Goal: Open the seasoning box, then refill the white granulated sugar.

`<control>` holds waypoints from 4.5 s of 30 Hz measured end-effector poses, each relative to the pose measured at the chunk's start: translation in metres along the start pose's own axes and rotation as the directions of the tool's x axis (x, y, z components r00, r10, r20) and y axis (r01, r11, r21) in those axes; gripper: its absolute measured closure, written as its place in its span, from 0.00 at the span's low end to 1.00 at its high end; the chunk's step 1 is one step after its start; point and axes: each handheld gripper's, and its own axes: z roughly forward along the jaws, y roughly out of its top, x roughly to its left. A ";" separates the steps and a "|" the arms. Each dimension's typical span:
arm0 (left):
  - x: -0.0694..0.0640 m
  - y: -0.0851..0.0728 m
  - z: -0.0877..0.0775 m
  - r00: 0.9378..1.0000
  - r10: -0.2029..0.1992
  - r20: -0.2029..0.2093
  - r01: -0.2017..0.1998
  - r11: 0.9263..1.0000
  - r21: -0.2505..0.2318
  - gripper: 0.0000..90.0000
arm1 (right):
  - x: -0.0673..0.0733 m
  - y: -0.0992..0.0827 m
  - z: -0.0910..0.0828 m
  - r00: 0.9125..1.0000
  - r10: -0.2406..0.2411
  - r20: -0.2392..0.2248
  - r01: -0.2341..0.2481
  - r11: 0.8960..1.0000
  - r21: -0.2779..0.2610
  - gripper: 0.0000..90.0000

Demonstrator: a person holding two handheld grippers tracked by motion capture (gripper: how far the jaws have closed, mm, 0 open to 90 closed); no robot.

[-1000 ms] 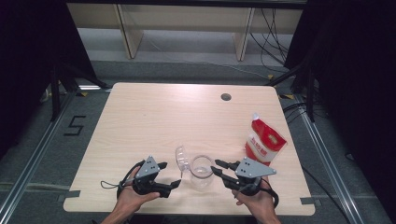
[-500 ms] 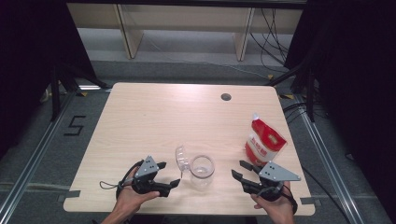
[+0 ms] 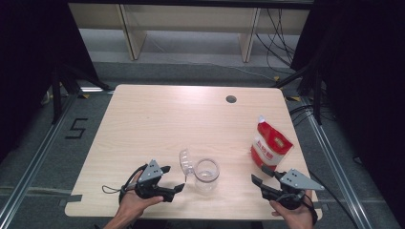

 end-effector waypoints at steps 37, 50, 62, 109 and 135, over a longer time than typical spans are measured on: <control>-0.001 0.001 0.002 1.000 0.013 0.009 -0.013 1.000 -0.014 0.19 | -0.039 -0.018 -0.013 0.972 0.092 0.215 -0.090 0.996 -0.020 0.17; 0.001 0.003 0.000 1.000 0.031 -0.001 -0.031 0.999 -0.022 0.19 | -0.048 -0.014 0.005 0.969 0.099 0.226 -0.092 0.995 -0.039 0.17; 0.003 0.004 -0.002 0.999 0.026 -0.020 -0.027 0.999 -0.025 0.19 | -0.056 -0.015 0.022 0.977 0.084 0.197 -0.084 0.996 -0.008 0.18; 0.003 0.004 0.004 0.999 0.043 0.010 -0.043 0.999 -0.018 0.19 | -0.060 -0.019 0.049 0.980 0.007 0.199 0.008 0.997 -0.074 0.26; 0.001 0.004 0.005 0.999 0.039 0.009 -0.039 0.999 -0.016 0.19 | -0.072 -0.021 0.059 0.983 0.031 0.181 -0.006 0.990 -0.141 0.42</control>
